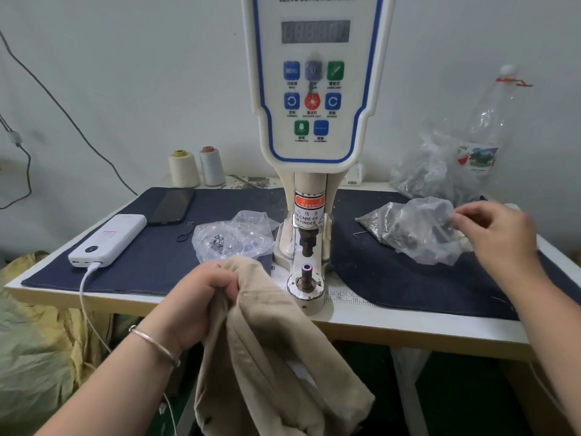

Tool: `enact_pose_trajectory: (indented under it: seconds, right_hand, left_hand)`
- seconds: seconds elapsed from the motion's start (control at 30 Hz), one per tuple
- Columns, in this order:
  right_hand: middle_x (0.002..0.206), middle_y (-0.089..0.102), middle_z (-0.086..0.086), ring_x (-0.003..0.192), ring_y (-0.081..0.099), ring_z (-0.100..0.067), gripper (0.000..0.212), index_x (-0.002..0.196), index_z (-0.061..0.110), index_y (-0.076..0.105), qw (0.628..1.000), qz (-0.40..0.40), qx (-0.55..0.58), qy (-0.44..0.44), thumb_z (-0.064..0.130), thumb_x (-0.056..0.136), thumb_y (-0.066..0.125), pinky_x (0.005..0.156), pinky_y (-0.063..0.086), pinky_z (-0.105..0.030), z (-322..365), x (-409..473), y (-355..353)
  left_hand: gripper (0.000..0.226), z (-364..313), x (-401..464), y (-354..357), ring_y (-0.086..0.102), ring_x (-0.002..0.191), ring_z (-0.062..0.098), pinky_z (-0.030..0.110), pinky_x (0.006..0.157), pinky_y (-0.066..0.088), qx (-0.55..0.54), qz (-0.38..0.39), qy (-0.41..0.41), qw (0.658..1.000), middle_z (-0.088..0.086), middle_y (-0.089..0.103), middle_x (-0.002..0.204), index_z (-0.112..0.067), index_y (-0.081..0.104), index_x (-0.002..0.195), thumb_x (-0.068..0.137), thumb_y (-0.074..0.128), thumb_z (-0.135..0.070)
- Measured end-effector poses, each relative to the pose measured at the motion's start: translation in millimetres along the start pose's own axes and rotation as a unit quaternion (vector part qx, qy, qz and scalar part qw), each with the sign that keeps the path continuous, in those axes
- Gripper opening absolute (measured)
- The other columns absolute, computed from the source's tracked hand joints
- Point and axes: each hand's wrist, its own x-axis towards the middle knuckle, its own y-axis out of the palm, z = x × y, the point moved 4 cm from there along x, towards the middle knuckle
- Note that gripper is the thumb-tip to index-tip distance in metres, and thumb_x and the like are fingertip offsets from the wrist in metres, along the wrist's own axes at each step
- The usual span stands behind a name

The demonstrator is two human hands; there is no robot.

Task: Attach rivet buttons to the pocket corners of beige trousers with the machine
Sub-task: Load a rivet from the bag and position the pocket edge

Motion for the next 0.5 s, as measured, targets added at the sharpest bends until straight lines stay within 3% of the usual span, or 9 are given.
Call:
enact_pose_trajectory:
  seconds: [0.07, 0.17, 0.3, 0.5]
  right_hand:
    - [0.071, 0.071, 0.008, 0.071, 0.067, -0.009, 0.011, 0.082, 0.023, 0.071, 0.985, -0.018, 0.154, 0.071, 0.013, 0.088, 0.070, 0.067, 0.053, -0.022, 21, -24, 0]
    - [0.067, 0.072, 0.003, 0.061, 0.066, -0.005, 0.012, 0.084, 0.013, 0.067, 0.894, 0.080, 0.393, 0.198, 0.002, 0.088, 0.064, 0.056, 0.053, -0.015, 58, -67, 35]
    - [0.066, 0.070, -0.004, 0.053, 0.064, -0.009, 0.003, 0.086, 0.003, 0.067, 0.769, 0.230, 0.475, 0.360, 0.002, 0.086, 0.064, 0.041, 0.045, -0.016, 91, -112, 83]
    - [0.062, 0.065, -0.005, 0.048, 0.061, -0.008, 0.006, 0.082, 0.002, 0.064, 0.656, 0.270, 0.535, 0.459, 0.003, 0.088, 0.064, 0.036, 0.040, -0.012, 112, -123, 115]
  left_hand:
    - [0.016, -5, 13, -4, 0.034, 0.044, 0.016, 0.019, 0.043, 0.027, 0.036, -0.060, 0.042, 0.997, 0.002, 0.035, 0.051, -0.012, 0.041, 0.049, 0.039, 0.044, 0.002]
    - [0.018, -2, 31, -6, 0.026, 0.051, 0.015, 0.028, 0.049, 0.018, 0.113, -0.122, 0.082, 0.983, 0.001, 0.028, 0.057, -0.009, 0.036, 0.058, 0.044, 0.042, -0.001]
    - [0.021, 16, 41, -12, 0.022, 0.048, 0.010, 0.021, 0.041, 0.018, 0.137, -0.146, 0.109, 0.974, -0.006, 0.026, 0.051, -0.019, 0.032, 0.053, 0.044, 0.040, -0.001]
    - [0.026, 22, 44, -29, 0.019, 0.048, 0.011, 0.021, 0.038, 0.017, 0.056, -0.148, 0.106, 0.982, -0.005, 0.022, 0.053, -0.020, 0.028, 0.052, 0.040, 0.038, 0.000]
